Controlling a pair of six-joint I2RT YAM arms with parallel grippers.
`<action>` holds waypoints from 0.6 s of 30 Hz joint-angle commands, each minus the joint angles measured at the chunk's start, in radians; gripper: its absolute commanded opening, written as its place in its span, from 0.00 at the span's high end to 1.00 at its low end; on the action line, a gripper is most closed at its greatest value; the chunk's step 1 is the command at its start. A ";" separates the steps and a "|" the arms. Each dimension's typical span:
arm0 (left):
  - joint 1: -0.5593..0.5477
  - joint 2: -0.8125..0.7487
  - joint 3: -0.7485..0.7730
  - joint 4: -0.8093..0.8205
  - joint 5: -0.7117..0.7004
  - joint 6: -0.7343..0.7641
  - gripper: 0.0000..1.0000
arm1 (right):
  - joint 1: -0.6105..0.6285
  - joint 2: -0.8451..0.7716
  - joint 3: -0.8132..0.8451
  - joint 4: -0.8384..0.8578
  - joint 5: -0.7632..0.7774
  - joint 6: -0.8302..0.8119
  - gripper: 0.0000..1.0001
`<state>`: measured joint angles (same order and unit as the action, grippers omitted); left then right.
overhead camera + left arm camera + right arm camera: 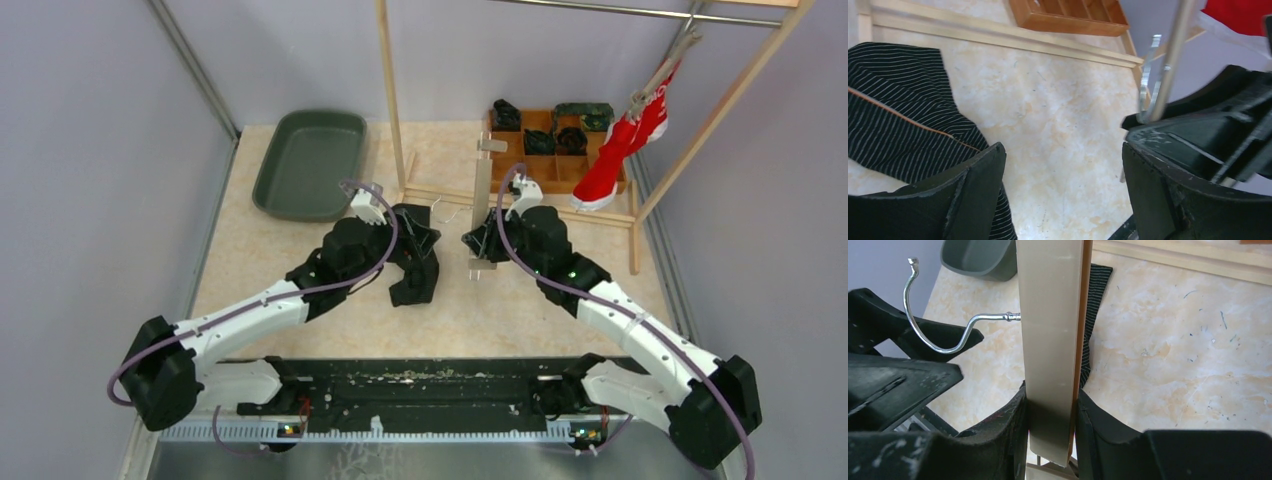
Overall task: Clip the underwear to the hanger
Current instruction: Adjust the hanger at the center of the board.
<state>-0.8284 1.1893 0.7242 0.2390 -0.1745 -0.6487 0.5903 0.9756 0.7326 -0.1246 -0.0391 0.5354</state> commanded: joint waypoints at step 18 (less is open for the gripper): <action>0.156 0.023 -0.068 0.356 0.376 -0.110 0.11 | -0.023 0.124 -0.010 0.183 -0.127 -0.027 1.00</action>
<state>-0.6807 1.1652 0.6319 0.5144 0.1211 -0.7319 0.5728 1.0916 0.7128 -0.0402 -0.1303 0.5308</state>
